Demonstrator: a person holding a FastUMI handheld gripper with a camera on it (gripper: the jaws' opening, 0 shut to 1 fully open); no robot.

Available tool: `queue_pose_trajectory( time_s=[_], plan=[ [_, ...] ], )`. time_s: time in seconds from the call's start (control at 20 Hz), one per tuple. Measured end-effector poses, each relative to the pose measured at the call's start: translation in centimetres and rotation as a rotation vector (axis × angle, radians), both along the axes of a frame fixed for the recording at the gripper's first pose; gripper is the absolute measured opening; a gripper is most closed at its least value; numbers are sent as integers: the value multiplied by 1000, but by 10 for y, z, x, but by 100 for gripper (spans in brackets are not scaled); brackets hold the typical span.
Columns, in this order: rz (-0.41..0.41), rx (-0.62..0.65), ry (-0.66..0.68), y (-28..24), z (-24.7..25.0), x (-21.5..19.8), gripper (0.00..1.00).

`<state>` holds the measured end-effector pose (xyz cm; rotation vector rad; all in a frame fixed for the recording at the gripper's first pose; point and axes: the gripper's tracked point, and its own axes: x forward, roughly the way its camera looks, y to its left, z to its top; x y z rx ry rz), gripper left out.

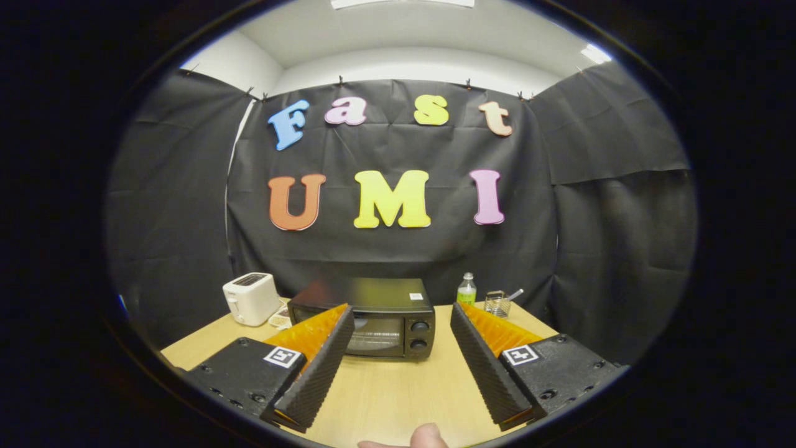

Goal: Open the toaster oven, put the food inside, and close the toaster oven door.

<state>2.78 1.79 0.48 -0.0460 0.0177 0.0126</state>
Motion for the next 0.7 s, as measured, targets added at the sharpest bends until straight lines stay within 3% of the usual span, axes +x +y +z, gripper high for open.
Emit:
queue_pose_trajectory(
  time_s=[0.35, 0.7],
  plan=[
    [35, 13, 50, 40, 7, 76, 100],
    [51, -13, 194, 93, -57, 167, 100]
  ],
)
